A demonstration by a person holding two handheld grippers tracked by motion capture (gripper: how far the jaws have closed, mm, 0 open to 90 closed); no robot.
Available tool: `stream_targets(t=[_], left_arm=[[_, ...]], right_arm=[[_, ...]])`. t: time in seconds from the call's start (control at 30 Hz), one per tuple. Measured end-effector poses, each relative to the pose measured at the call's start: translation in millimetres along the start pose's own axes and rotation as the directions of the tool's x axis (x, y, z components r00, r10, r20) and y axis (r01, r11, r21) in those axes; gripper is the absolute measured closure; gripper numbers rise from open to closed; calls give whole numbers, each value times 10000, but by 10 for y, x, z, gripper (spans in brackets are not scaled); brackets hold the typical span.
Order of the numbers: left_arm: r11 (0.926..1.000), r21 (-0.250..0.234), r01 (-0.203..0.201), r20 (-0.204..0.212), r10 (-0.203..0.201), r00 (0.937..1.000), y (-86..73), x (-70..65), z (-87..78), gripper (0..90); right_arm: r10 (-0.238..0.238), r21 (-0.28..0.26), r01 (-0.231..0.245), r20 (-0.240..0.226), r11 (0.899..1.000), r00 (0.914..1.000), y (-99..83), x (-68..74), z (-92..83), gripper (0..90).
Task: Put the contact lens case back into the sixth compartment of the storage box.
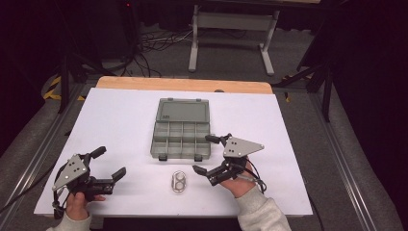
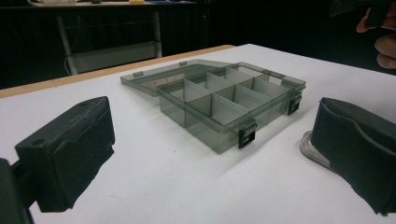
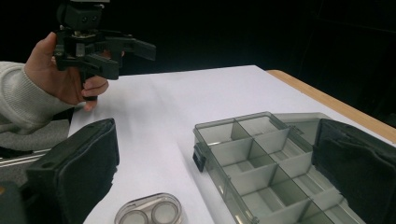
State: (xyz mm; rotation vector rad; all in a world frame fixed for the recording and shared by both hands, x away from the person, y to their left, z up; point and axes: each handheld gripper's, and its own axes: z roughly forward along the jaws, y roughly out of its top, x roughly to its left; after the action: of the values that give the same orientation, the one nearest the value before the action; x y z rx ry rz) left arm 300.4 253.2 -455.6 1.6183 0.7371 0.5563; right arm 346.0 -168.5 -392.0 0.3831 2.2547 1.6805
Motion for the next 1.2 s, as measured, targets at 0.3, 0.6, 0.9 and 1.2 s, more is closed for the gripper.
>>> stream_targets(t=[0.3, 0.6, 0.9, 1.2], left_arm=[[10000, 44, -57, 90, 56, 9999, -2, 3, 3, 4], [9999, 26, -124, 210, 124, 9997, 1, 2, 0, 4], [9999, 60, -124, 207, 123, 9997, -1, 3, 2, 4], [9999, 70, -140, 226, 138, 9996, 1, 3, 4, 4]], right_arm=[[273, 144, -265, -566, 9995, 9980, 11, 14, 167, 14], [54, 313, -22, -1030, 9995, 9947, 35, 60, 309, 18], [-44, 464, 106, -1319, 9989, 9912, 41, 86, 399, 23], [-297, 885, 454, -1717, 9950, 9847, 90, 119, 518, 30]])
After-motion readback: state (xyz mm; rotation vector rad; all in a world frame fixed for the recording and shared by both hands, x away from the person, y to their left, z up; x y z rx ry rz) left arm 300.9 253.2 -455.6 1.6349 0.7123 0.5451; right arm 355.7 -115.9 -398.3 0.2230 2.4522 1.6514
